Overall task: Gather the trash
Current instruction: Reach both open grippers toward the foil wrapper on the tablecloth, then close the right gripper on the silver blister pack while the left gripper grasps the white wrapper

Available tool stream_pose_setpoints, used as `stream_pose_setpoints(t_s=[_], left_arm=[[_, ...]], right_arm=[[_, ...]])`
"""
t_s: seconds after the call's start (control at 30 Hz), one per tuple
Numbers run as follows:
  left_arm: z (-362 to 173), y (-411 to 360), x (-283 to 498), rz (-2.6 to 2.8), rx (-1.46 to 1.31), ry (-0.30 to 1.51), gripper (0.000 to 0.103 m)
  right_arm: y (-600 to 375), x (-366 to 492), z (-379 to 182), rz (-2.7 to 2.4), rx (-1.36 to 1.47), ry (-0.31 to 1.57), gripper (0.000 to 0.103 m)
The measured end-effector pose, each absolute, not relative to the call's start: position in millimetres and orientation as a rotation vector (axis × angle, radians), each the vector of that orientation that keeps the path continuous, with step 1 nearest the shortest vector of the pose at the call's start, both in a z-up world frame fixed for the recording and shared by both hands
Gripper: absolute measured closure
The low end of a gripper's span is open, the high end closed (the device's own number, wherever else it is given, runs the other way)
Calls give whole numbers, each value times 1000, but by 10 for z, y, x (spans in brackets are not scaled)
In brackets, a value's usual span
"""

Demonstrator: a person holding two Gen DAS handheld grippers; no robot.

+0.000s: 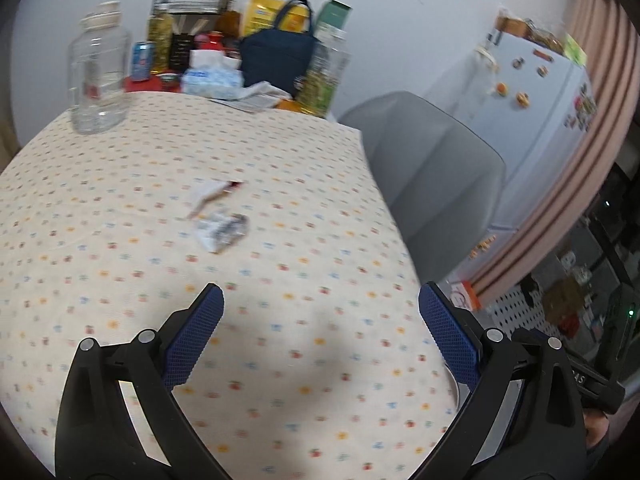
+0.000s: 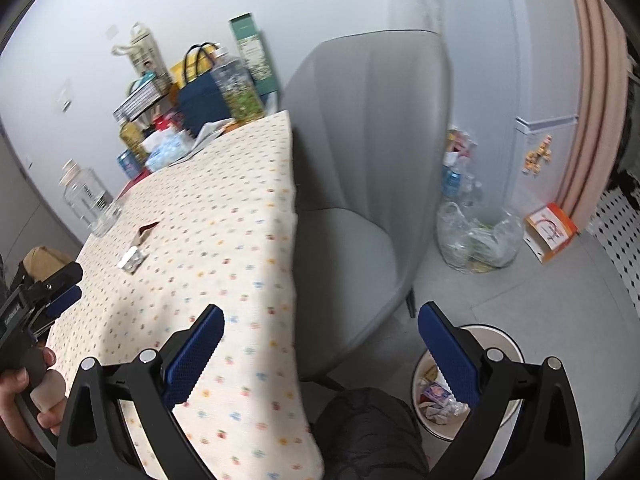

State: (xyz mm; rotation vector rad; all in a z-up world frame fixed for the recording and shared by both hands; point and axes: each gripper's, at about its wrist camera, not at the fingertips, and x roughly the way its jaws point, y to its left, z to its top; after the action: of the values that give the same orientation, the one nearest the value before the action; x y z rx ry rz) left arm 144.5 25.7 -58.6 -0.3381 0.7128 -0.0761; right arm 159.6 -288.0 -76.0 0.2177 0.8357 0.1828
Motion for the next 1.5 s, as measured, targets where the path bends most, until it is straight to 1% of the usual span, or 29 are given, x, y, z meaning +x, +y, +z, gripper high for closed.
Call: stream_pose_setpoints(t_s=[0.5, 0.7, 0.9, 1.13, 1.5], left_arm=[[-591, 1159, 1166, 100, -403, 681, 6], [-708, 1432, 1059, 160, -454, 677, 6], [-778, 1619, 983, 221, -471, 681, 6], [-843, 1828, 884, 283, -489, 683, 6], [-878, 1904, 852, 317, -486, 694, 6]], right_arm=[[-1633, 1999, -668, 417, 36, 838, 8], [-1172, 2171, -644, 502, -17, 835, 8], [-829, 2316, -685, 556, -70, 842, 8], [-462, 2494, -860, 612, -147, 869, 8], [-1, 2711, -1014, 669, -278, 859, 8]])
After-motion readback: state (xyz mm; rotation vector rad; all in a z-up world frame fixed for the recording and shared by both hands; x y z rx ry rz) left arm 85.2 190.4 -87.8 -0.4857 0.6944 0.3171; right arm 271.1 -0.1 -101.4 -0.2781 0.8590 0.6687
